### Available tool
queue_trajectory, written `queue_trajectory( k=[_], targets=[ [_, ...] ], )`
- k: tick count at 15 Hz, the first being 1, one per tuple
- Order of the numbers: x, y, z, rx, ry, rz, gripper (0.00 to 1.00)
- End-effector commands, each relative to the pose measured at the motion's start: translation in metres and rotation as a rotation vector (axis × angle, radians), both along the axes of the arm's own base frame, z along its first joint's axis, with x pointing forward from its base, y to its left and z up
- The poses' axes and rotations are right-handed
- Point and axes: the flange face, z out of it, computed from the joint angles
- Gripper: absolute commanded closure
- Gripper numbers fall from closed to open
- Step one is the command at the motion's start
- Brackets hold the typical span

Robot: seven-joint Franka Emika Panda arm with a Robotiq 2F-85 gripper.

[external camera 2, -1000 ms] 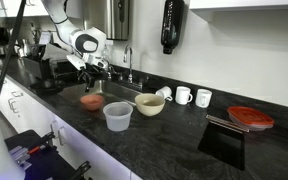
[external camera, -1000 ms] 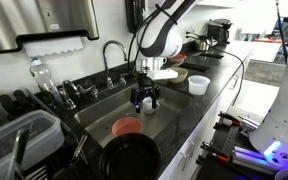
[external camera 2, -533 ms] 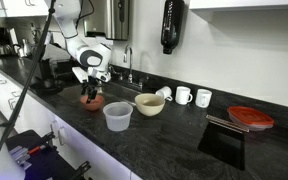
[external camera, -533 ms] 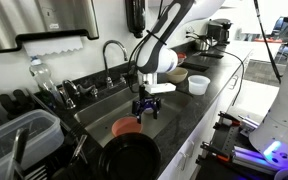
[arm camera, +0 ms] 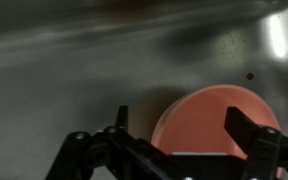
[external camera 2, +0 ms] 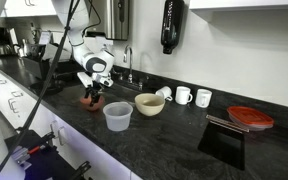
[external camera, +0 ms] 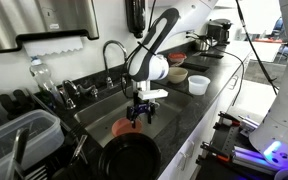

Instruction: Take the pink bowl from the sink and put it in the white bowl

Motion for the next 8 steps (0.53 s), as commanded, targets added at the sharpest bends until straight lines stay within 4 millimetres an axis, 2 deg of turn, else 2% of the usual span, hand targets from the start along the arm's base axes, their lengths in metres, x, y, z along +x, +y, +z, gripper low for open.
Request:
queue_trajectory(
  k=[1,2,8],
  targets=[
    [0.0113,0.0039,-0.0065,-0.024,0.005,0.008,0.29],
    [0.0131,0.0045,-0.0078,-0.032,0.002,0.012,0.32],
    [0.0176,0.0054,-0.0109,-0.057,0.0,0.027,0.75]
  ],
)
